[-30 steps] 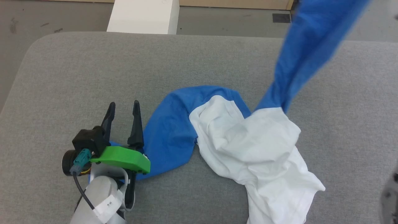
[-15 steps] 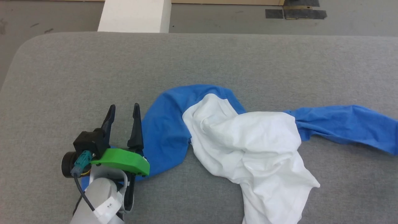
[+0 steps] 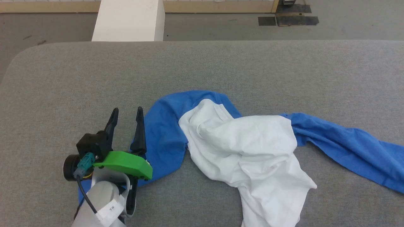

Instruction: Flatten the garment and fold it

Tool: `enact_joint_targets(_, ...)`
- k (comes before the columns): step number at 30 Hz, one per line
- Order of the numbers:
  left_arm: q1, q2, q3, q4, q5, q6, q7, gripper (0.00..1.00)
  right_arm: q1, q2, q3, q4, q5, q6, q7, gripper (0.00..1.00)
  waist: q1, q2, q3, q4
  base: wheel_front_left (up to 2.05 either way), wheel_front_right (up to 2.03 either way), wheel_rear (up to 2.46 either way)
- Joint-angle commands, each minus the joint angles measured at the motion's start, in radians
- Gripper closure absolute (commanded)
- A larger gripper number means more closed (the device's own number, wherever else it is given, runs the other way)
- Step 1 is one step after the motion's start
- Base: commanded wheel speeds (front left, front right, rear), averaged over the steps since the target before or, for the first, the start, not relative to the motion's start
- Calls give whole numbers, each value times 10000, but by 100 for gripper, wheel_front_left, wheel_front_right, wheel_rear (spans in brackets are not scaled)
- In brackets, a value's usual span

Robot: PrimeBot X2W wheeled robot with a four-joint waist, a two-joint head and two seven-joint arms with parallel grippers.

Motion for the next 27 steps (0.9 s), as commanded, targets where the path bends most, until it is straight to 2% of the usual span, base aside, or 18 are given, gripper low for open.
enact_joint_targets(1,82,100,9,-22,-46,-24,-13,0,207,95,588,-3,1227,-13,-318,0,0,0,-44,-44,0,0,0)
enact_joint_targets(3,106,137,35,-88,-33,14,-23,0,562,100,1887,-51,2495,-13,-629,0,0,0,-43,-94,0,0,0)
enact_joint_targets(6,67,205,58,-241,28,64,-39,0,833,103,3651,-70,3456,-13,-1124,0,0,0,47,-124,0,0,0)
enact_joint_targets(10,-76,194,34,-389,75,84,-59,0,445,104,5161,422,3515,-13,-1139,0,0,0,218,12,0,0,0)
enact_joint_targets(12,-141,177,9,-411,86,77,-67,0,106,105,5616,791,3336,-13,-836,0,0,0,288,111,0,0,0)
enact_joint_targets(19,-239,89,-46,-366,78,54,-93,0,-844,105,5800,2040,2930,-13,631,0,0,0,464,426,0,0,0)
enact_joint_targets(20,-232,79,-50,-351,76,57,-96,0,-931,105,5779,2163,2890,-13,852,6,0,0,478,458,0,0,0)
enact_joint_targets(21,-228,73,-47,-340,72,61,-99,0,-983,105,5779,2238,2801,-13,1026,56,0,0,485,478,0,0,0)
enact_joint_targets(23,-208,69,-21,-321,53,70,-104,0,-1037,106,5731,2283,2764,-13,1283,97,0,0,498,500,0,0,0)
enact_joint_targets(24,-197,70,-6,-310,47,74,-107,0,-1040,106,5687,2254,2813,-13,1351,100,0,0,496,502,0,0,0)
enact_joint_targets(27,-154,78,34,-280,32,82,-114,0,-905,106,5657,2077,3016,-13,1529,100,0,0,454,471,0,0,0)
